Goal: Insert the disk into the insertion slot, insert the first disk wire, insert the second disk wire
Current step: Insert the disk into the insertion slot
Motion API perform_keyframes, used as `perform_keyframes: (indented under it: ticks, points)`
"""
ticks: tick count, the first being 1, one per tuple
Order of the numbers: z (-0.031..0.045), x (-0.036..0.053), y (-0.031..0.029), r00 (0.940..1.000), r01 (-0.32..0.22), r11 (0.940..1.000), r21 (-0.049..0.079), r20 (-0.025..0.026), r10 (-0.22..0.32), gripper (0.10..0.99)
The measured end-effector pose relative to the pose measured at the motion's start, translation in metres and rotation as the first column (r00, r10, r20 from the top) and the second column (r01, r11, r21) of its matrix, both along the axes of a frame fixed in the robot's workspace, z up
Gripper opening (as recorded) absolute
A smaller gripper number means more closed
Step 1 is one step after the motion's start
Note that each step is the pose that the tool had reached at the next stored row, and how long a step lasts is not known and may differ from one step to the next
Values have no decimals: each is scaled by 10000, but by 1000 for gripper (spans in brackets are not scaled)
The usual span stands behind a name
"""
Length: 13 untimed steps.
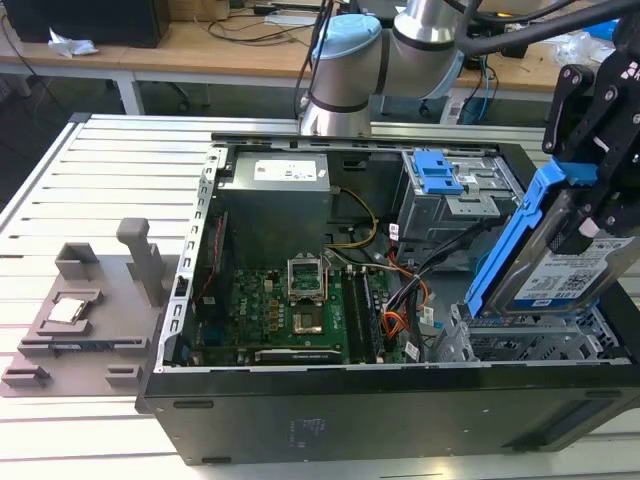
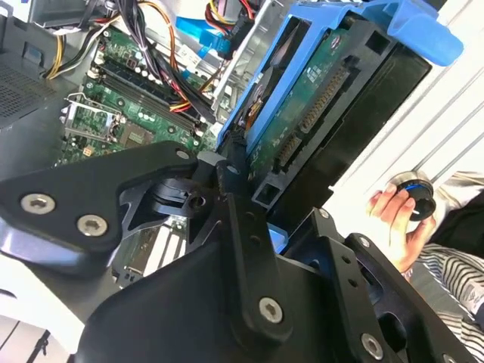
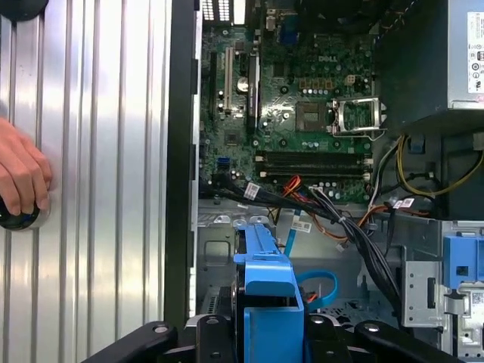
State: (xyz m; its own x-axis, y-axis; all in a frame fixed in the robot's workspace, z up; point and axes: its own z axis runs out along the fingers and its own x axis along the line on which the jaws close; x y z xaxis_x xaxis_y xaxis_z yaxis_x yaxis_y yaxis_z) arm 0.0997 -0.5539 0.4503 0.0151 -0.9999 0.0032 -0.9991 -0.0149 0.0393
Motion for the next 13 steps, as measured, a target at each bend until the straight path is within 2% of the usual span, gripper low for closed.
perform_keyframes:
  ticks: [8, 13]
  points:
    - [-136, 22, 13, 10000, -33, 10000, -1, -4, 33, 361]
    - [-178, 23, 30, 10000, -40, 10000, -2, -4, 40, 361]
